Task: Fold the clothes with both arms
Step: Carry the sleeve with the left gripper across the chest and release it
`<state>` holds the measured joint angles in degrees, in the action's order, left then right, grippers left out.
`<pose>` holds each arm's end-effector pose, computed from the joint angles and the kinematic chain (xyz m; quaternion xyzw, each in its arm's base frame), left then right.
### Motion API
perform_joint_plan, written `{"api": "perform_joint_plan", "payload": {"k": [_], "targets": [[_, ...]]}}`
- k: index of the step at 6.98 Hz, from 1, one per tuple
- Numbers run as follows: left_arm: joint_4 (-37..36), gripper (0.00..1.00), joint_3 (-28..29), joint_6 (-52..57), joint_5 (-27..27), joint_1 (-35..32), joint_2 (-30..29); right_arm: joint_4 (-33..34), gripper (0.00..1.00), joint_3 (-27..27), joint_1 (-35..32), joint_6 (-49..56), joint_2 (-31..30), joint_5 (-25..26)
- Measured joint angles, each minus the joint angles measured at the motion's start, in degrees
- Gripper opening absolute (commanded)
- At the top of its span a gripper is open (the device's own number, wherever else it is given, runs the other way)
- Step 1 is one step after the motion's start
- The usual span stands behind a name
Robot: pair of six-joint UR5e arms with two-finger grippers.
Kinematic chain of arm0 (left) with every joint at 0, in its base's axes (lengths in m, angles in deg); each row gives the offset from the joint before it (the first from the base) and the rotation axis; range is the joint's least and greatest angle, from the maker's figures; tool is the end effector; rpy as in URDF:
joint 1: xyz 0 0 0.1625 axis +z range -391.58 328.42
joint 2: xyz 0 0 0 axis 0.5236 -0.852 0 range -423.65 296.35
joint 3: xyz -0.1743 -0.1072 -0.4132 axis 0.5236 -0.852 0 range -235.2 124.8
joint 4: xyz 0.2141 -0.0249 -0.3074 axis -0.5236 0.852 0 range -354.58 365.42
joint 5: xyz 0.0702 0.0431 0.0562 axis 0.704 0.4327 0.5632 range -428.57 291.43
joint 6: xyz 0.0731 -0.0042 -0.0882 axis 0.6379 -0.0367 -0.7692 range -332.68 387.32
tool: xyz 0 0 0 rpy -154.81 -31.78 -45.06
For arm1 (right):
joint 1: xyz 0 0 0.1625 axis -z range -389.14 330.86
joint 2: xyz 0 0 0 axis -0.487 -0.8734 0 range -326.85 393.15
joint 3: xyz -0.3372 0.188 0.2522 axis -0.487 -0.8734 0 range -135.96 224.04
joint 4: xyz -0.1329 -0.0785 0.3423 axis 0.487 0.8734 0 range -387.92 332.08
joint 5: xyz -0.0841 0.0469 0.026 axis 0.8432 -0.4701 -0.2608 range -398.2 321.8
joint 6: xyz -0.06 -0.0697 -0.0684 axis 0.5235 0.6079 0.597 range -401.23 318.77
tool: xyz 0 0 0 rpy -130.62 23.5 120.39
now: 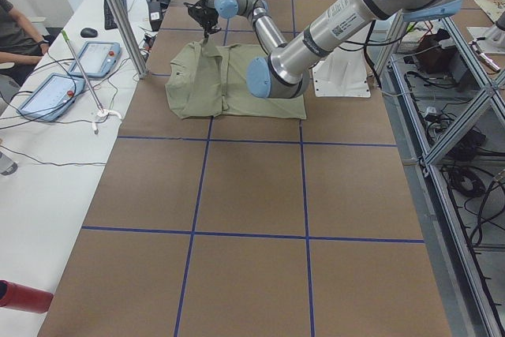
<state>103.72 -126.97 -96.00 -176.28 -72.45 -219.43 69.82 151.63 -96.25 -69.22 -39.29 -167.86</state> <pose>0.5432 -0.6006 0.0716 -0.1052 0.4706 -0.4691 0.7398 -0.1606 -0.5349 0.4325 0.0596 -0.3934 -0.0396 0.9166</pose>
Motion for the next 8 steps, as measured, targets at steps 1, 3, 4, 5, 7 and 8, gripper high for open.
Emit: {"api": "perform_joint_plan", "payload": {"k": [1, 3, 4, 5, 7, 8], "targets": [[1.49, 0.0, 2.36, -3.23, 0.12, 1.71, -2.22, -0.01, 1.0, -0.09, -1.51, 1.83, -1.31, -1.05], [3.38, 0.0, 4.55, -6.02, 0.52, 3.53, -3.67, 0.01, 1.0, -0.28, -2.72, 3.44, -2.35, -1.71], [3.73, 0.19, 4.94, -6.48, 1.17, 4.13, -3.8, 0.03, 1.0, -0.31, -2.8, 3.56, -2.39, -1.94], [4.99, 0.99, 5.53, -7.67, 2.46, 5.66, -3.9, -0.01, 1.0, -0.32, -2.83, 3.56, -2.28, -2.16], [11.83, 1.0, 7.98, -7.39, 6.89, 9.47, -3.95, -0.14, 1.0, -0.34, -2.8, 3.56, -1.92, -2.12], [13.4, 1.0, 7.98, -5.1, 7.79, 9.65, -3.67, -0.19, 1.0, -0.3, -2.78, 3.54, -1.86, -2.09]]}}
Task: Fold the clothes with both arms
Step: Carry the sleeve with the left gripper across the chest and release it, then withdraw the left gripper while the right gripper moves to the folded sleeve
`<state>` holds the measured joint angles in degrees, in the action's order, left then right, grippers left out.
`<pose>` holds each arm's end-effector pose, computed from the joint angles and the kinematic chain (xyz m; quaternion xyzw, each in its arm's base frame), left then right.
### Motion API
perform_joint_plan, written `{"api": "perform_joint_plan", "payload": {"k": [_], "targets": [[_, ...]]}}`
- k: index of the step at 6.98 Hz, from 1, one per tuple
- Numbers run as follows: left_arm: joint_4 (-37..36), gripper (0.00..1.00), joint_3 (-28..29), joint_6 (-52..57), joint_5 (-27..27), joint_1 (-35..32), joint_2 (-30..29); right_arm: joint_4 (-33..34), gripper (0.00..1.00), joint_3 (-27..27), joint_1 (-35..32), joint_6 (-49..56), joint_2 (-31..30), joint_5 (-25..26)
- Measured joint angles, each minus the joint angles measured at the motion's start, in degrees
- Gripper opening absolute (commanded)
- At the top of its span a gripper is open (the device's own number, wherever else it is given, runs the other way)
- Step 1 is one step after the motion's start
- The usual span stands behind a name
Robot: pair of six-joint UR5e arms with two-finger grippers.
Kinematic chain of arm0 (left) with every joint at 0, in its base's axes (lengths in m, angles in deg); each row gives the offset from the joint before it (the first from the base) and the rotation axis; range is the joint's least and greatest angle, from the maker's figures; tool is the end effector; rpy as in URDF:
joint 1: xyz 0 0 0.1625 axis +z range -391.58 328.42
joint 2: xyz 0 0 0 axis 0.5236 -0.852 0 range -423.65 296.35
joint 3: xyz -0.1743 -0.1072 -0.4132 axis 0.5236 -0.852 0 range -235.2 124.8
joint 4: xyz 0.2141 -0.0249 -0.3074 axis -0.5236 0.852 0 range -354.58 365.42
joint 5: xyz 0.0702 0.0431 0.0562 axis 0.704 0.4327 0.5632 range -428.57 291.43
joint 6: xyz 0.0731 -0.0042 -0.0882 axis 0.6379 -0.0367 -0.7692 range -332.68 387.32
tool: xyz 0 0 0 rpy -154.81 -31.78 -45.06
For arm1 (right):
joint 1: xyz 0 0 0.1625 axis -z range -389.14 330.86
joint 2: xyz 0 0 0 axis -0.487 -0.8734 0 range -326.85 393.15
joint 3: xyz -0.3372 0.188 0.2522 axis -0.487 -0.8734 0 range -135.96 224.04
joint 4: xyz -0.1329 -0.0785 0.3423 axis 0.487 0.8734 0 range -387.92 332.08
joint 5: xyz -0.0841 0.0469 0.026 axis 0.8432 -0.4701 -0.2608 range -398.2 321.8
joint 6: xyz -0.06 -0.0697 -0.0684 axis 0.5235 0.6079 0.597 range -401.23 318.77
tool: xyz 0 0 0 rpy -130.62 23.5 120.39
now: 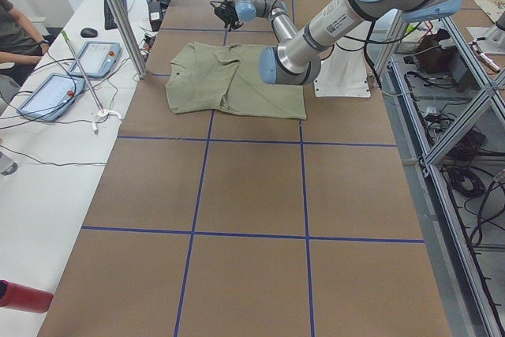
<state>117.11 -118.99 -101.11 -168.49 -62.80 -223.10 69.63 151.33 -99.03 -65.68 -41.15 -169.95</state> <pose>0.6525 -0.5286 0.0416 -0.1064 0.5291 -0.4420 0.7165 -0.1343 -0.5322 0.4497 0.0585 -0.3996 -0.0439 0.9137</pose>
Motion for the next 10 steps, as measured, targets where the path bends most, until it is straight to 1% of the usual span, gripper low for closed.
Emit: {"api": "perform_joint_plan", "payload": {"k": [1, 2, 3, 4, 5, 6, 7, 8, 9, 10], "targets": [[-0.3, 1.0, -2.61, 3.72, -0.61, -1.0, 1.74, -0.11, 1.0, 0.15, 0.0, -0.1, 0.02, -0.07], [-3.21, 1.0, -9.31, 8.83, -3.07, -3.01, 5.95, -0.28, 1.0, 0.44, 0.3, -0.5, 0.13, -0.09], [-8.97, 1.0, -19.65, 15.94, -5.9, -5.69, 12.2, -0.45, 1.0, 1.12, 1.58, -2.29, 0.54, 0.06], [-14.53, 1.0, -29.86, 23.31, -7.36, -8.11, 18.78, -0.52, 1.0, 1.94, 4.24, -6.25, 1.81, 0.89], [-17.97, 1.0, -38.0, 30.71, -8.31, -10.45, 25.12, -0.49, 1.0, 2.42, 8.12, -11.61, 4.1, 3.24], [-19.75, 1.0, -44.57, 38.62, -9.41, -12.92, 31.46, -0.38, 1.0, 2.44, 12.57, -16.85, 6.64, 6.49], [-20.6, 1.0, -49.8, 46.61, -10.21, -15.31, 37.59, -0.25, 1.0, 1.72, 16.91, -21.2, 9.33, 9.71], [-21.01, 1.0, -53.14, 53.35, -10.56, -17.41, 42.52, -0.17, 0.99, -0.56, 20.6, -24.38, 12.85, 12.88], [-21.12, 1.0, -54.63, 59.29, -10.71, -19.64, 46.11, -0.2, 0.98, -5.15, 23.27, -26.4, 17.67, 15.27], [-21.13, 1.0, -55.25, 65.39, -10.83, -22.01, 49.15, -0.3, 0.96, -11.32, 25.15, -27.66, 23.02, 16.61]]}}
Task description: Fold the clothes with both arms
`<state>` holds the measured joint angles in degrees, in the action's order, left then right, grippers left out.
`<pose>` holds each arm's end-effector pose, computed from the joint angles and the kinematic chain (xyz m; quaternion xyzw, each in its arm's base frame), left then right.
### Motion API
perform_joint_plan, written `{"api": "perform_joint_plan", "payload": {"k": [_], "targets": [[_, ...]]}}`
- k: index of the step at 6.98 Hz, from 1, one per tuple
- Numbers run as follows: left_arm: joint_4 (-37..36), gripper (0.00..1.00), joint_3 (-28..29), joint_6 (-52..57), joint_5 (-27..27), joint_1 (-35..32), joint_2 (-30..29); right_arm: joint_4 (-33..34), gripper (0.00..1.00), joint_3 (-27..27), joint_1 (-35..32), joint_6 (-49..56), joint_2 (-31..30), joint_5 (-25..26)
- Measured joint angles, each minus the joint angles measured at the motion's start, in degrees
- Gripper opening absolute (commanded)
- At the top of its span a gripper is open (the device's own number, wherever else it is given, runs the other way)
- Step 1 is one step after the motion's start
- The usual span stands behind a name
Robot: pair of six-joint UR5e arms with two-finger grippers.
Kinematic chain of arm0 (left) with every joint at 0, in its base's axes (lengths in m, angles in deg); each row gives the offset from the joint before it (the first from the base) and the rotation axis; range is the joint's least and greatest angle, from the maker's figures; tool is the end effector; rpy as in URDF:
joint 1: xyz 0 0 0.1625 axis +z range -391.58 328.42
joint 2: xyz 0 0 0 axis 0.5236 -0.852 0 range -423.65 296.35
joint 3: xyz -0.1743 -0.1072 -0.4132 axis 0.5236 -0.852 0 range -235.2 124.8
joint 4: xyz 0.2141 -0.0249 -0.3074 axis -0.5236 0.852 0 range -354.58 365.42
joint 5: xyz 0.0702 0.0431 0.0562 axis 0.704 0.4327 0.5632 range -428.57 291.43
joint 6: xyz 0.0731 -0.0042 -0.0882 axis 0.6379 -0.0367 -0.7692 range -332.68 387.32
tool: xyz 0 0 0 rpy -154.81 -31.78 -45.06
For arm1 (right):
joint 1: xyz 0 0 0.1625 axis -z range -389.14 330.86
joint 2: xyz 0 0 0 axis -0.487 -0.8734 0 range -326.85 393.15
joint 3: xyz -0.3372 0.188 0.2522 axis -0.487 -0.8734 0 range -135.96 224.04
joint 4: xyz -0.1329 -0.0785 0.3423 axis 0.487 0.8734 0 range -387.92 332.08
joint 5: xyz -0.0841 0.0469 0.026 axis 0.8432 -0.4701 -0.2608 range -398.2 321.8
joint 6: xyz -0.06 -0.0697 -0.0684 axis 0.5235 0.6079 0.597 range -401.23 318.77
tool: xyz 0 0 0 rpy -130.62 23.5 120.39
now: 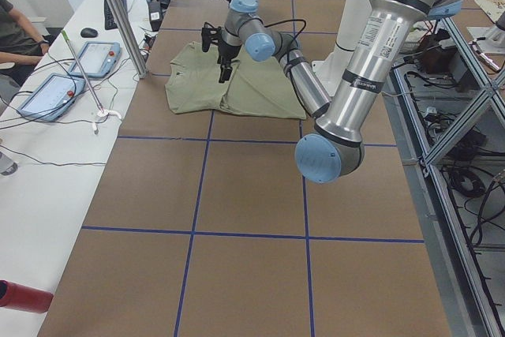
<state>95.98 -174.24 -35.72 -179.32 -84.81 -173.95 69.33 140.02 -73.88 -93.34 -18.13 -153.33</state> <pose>0.2458 -0.4841 0.3216 0.1424 0.4225 -0.1288 0.8858 -0.4236 -0.5388 0.2971 0.0520 -0.3713 -0.0145 0.9269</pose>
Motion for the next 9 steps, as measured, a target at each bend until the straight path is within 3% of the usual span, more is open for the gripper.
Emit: {"api": "perform_joint_plan", "payload": {"k": [2, 4, 5, 6, 9], "targets": [[0.09, 1.0, -0.05, 8.91, -1.72, -4.32, 3.64, -0.13, 0.91, -10.95, 3.01, -1.08, 8.53, 2.54], [0.29, 1.0, 0.53, 11.18, -2.83, -5.93, 4.41, -3.16, 0.86, -18.93, 5.58, -1.22, 12.55, 4.8], [0.38, 1.0, 0.76, 11.19, -2.93, -6.04, 4.56, -5.65, 0.72, -22.35, 6.27, -1.14, 13.63, 5.34], [0.47, 1.0, 0.93, 11.16, -2.97, -6.06, 4.69, -6.86, 0.58, -24.68, 6.77, -0.96, 14.37, 5.55], [0.65, 1.0, 1.08, 11.37, -2.98, -6.09, 4.88, -7.61, 0.54, -27.78, 7.42, 0.25, 15.19, 6.72]]}}
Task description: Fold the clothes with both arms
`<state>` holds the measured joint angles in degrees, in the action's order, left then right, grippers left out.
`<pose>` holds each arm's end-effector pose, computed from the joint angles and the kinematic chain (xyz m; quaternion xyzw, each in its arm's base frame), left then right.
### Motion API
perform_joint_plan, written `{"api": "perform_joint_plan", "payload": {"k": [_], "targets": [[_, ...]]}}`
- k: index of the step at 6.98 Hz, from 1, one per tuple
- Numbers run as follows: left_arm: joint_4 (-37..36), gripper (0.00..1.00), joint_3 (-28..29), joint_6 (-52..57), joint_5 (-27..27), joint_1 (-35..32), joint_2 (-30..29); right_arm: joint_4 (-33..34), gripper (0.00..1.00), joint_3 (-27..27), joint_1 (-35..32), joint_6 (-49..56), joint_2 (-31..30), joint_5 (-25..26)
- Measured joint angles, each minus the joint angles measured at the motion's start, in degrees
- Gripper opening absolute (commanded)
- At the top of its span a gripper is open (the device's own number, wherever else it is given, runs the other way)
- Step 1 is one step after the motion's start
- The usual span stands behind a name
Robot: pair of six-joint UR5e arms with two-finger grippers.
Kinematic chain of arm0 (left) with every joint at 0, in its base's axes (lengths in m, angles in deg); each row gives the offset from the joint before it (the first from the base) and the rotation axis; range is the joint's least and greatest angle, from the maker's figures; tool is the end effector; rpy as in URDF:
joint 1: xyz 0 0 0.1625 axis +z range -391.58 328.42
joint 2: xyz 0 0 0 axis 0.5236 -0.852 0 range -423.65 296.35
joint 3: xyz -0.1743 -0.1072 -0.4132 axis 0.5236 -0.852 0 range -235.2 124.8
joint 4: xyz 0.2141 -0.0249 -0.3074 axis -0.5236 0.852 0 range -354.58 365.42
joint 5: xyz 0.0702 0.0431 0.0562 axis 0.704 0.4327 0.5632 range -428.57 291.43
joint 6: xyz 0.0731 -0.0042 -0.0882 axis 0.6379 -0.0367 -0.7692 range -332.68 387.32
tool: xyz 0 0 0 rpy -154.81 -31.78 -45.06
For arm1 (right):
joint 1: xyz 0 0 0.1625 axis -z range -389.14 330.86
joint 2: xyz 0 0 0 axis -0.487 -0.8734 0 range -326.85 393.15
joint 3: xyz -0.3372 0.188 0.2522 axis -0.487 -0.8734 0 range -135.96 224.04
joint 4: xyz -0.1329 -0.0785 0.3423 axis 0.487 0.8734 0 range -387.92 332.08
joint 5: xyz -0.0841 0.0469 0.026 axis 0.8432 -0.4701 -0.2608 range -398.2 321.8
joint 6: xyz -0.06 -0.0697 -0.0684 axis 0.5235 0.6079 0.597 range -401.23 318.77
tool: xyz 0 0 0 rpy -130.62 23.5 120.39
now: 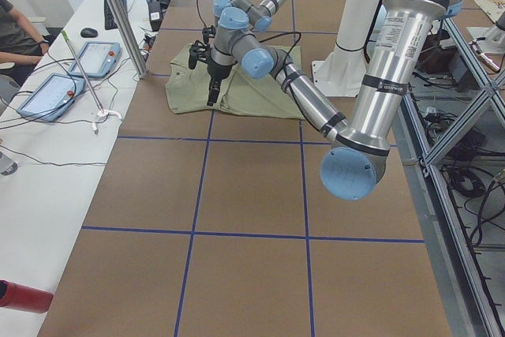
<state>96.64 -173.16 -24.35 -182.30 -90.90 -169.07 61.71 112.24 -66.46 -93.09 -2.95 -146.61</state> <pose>0.1914 -0.4938 0.3707 0.1543 0.3876 -0.0883 0.9045 -0.5873 -0.5697 0.2859 0.0473 -0.3122 -0.0515 0.9474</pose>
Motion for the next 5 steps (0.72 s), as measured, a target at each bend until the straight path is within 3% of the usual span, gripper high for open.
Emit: {"api": "perform_joint_plan", "payload": {"k": [5], "targets": [[0.02, 1.0, 0.02, -0.1, 0.0, 0.01, 0.29, -4.11, 0.4, -4.87, 0.12, 1.9, 1.82, 2.61]]}}
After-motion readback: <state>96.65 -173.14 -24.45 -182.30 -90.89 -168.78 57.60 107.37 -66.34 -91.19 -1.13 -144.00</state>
